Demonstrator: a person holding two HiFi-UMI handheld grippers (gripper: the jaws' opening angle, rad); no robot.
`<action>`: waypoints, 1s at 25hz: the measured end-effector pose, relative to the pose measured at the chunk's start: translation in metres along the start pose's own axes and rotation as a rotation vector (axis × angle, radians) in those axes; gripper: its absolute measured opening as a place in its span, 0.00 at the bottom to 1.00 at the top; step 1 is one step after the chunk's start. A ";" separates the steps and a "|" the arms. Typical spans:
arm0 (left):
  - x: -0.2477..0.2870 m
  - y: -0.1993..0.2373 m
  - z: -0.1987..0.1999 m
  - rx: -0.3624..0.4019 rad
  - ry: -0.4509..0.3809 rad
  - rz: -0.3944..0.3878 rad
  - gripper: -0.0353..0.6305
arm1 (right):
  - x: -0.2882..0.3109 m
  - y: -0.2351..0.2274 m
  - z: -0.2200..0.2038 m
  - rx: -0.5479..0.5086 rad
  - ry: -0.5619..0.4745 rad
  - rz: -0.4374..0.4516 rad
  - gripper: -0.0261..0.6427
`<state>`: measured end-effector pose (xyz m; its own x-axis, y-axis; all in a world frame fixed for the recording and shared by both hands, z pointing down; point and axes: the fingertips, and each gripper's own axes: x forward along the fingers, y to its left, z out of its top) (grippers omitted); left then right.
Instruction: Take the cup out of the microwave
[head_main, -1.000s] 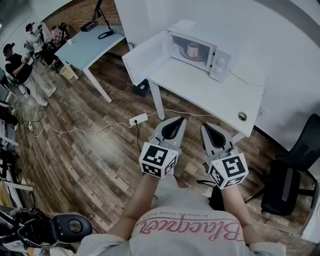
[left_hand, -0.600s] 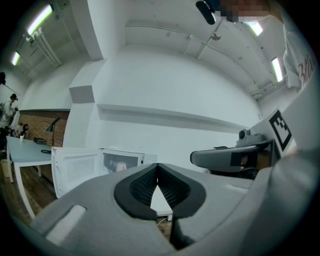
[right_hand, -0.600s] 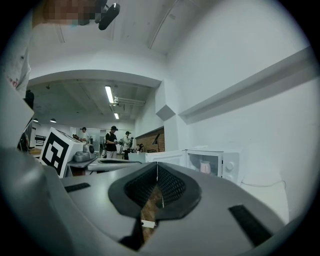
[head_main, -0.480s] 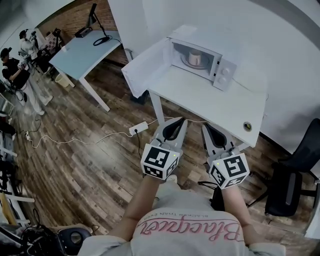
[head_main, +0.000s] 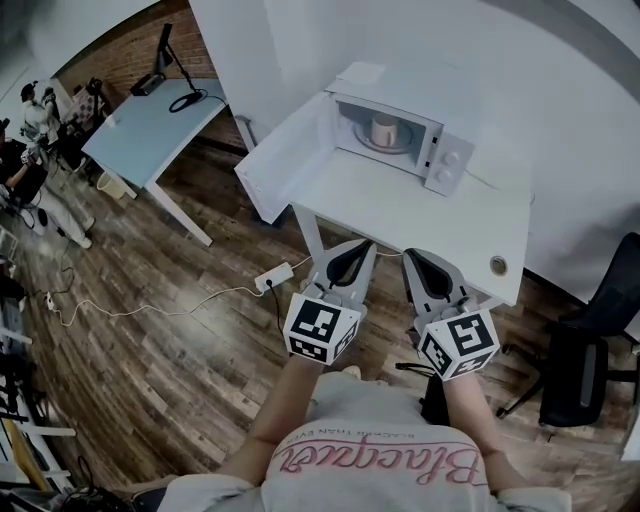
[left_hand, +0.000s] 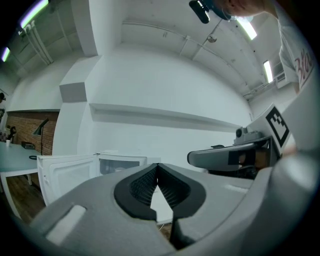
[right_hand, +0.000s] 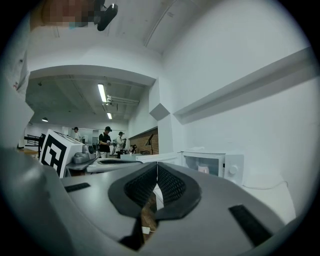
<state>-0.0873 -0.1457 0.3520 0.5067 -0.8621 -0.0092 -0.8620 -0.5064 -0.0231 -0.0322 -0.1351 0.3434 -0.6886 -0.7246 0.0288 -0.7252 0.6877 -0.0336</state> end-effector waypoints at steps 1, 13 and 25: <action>0.002 0.003 -0.001 -0.001 0.001 -0.006 0.06 | 0.004 0.000 -0.001 0.002 0.002 -0.002 0.06; 0.011 0.041 -0.007 -0.029 -0.012 -0.007 0.06 | 0.035 0.000 -0.011 -0.010 0.043 -0.022 0.06; 0.039 0.051 -0.023 -0.060 0.022 -0.024 0.06 | 0.051 -0.027 -0.028 0.037 0.071 -0.057 0.06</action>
<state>-0.1123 -0.2053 0.3730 0.5276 -0.8494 0.0124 -0.8491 -0.5269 0.0370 -0.0477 -0.1898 0.3738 -0.6456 -0.7569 0.1020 -0.7636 0.6423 -0.0667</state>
